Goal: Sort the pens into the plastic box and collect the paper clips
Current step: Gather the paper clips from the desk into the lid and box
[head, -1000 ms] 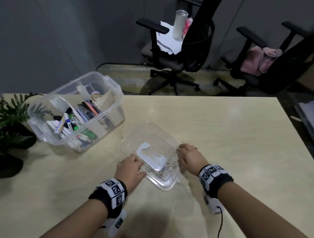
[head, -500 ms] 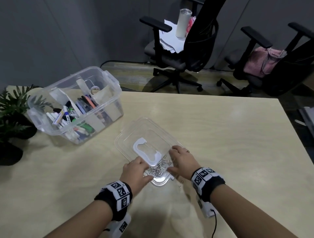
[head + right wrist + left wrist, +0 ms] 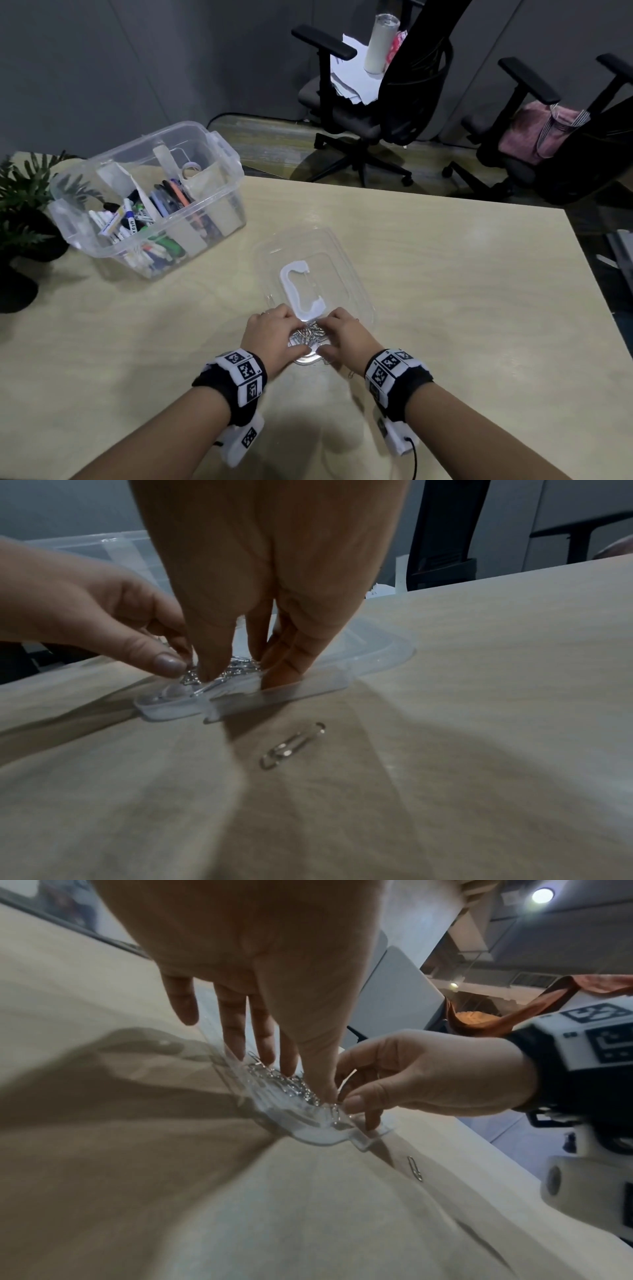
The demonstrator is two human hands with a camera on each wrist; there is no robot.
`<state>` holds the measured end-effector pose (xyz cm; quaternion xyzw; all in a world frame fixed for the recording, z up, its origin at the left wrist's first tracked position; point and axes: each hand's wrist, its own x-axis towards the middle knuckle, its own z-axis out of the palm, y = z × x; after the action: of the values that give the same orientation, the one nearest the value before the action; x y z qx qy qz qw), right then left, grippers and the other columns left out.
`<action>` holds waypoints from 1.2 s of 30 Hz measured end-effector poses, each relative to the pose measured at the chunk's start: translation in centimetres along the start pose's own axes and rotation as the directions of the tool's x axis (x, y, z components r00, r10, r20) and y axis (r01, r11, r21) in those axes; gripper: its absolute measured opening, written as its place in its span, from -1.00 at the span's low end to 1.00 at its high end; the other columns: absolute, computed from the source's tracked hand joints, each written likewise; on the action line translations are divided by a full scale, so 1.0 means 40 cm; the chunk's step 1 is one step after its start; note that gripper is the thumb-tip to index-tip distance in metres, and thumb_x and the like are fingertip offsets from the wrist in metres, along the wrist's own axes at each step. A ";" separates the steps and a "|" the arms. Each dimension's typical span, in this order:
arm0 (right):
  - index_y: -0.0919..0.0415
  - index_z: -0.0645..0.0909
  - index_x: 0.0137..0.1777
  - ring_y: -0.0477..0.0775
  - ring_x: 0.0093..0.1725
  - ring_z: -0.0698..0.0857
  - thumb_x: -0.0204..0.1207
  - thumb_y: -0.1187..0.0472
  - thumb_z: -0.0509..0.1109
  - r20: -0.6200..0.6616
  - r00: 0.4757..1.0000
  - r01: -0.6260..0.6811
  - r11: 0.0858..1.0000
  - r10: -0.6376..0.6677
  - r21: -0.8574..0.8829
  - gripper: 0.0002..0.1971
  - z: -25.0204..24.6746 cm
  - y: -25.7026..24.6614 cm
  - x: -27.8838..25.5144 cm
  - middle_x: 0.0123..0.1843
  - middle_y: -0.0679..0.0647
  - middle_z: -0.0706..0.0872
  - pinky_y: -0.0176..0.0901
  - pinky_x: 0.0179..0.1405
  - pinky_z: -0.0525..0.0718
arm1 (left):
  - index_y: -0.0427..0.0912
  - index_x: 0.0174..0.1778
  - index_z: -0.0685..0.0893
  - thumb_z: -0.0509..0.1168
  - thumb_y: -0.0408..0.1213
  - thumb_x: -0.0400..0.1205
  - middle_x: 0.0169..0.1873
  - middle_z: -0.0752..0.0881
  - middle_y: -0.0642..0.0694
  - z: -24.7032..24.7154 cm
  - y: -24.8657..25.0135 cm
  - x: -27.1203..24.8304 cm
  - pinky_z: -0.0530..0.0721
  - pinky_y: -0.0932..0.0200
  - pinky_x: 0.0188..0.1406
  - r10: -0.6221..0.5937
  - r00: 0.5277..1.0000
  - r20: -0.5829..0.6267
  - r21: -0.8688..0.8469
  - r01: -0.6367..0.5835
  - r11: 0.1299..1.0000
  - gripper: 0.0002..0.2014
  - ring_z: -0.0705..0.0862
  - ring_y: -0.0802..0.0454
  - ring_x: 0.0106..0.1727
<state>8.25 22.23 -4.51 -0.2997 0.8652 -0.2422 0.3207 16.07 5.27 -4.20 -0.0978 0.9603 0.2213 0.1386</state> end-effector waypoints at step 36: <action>0.26 0.75 -0.08 0.09 -0.05 0.69 0.52 0.24 0.45 -0.206 0.966 0.145 0.987 -0.155 -0.063 -0.90 -0.235 -0.135 0.085 -0.07 0.13 0.75 -0.26 0.00 0.53 | -0.17 -0.06 0.80 0.38 -0.28 0.59 -0.11 0.71 -0.04 -0.282 0.000 0.075 0.47 0.35 -0.04 -0.008 0.981 -0.194 -0.373 -0.066 0.926 -0.89 0.61 0.10 -0.11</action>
<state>1.55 18.27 3.78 -0.3445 0.8747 -0.2754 0.2011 10.73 -0.23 4.62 -0.1290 0.9100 0.3935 0.0209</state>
